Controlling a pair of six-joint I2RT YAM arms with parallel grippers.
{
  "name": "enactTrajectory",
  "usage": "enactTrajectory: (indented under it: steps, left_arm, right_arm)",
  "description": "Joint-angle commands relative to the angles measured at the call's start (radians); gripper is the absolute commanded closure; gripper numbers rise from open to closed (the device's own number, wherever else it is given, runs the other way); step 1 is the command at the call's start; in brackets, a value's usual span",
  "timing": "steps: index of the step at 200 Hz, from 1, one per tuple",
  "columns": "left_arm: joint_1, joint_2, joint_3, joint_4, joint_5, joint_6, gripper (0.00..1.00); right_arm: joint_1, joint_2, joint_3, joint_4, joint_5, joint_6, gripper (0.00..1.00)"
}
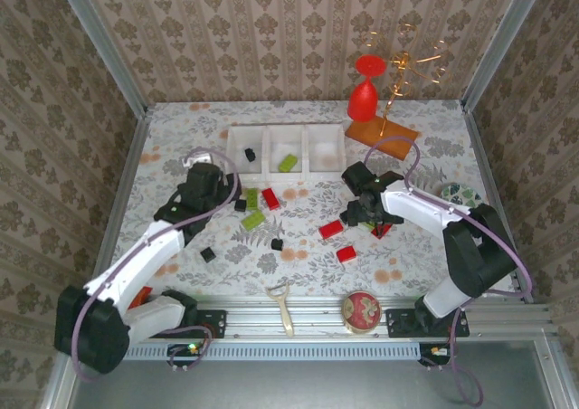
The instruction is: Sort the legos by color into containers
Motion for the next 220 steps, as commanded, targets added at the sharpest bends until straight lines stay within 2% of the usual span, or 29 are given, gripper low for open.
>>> enactTrajectory:
  steps: [1, 50, 107, 172, 220]
  left_arm:
    - [0.042, -0.089, -0.057, -0.052, -0.016, -0.05, 0.0]
    - [0.095, -0.228, -0.135, -0.1, -0.017, -0.086, 0.0]
    - [0.112, -0.247, -0.145, -0.111, -0.006, -0.088, 0.0]
    - [0.117, -0.241, -0.151, -0.111, 0.011, -0.092, 0.0]
    - [0.123, -0.243, -0.145, -0.133, 0.015, -0.092, 0.0]
  right_arm:
    - [-0.004, 0.018, 0.019, -0.04, 0.038, -0.012, 0.05]
    - [-0.012, 0.051, 0.024, -0.043, 0.043, -0.012, 0.05]
    - [-0.047, 0.095, 0.05, -0.004, 0.038, -0.017, 0.08]
    - [-0.099, 0.165, 0.112, 0.052, -0.024, -0.04, 0.17]
    - [-0.125, 0.188, 0.105, 0.085, -0.117, -0.036, 0.31]
